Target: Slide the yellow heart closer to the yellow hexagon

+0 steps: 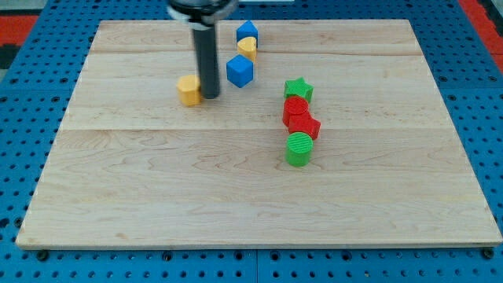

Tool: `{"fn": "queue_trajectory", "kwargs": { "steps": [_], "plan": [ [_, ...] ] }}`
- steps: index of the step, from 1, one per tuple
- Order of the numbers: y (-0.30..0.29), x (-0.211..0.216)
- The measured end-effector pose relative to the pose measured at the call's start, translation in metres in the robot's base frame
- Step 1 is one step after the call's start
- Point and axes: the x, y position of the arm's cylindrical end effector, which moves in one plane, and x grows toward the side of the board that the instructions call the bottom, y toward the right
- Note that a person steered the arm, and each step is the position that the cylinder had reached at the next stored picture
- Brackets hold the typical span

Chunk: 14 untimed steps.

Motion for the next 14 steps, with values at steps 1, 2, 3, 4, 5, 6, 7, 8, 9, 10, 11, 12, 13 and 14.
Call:
{"fn": "queue_trajectory", "kwargs": {
  "steps": [1, 2, 3, 4, 5, 6, 7, 8, 9, 10, 11, 12, 13, 14],
  "plan": [
    [0.003, -0.015],
    [0.046, 0.016],
    [0.121, -0.006],
    [0.149, -0.035],
    [0.149, -0.056],
    [0.149, -0.073],
    [0.129, -0.086],
    [0.056, -0.081],
    [0.061, -0.088],
    [0.072, -0.105],
    [0.018, -0.108],
    [-0.036, -0.107],
    [-0.052, -0.127],
    [-0.081, -0.117]
  ]
}}
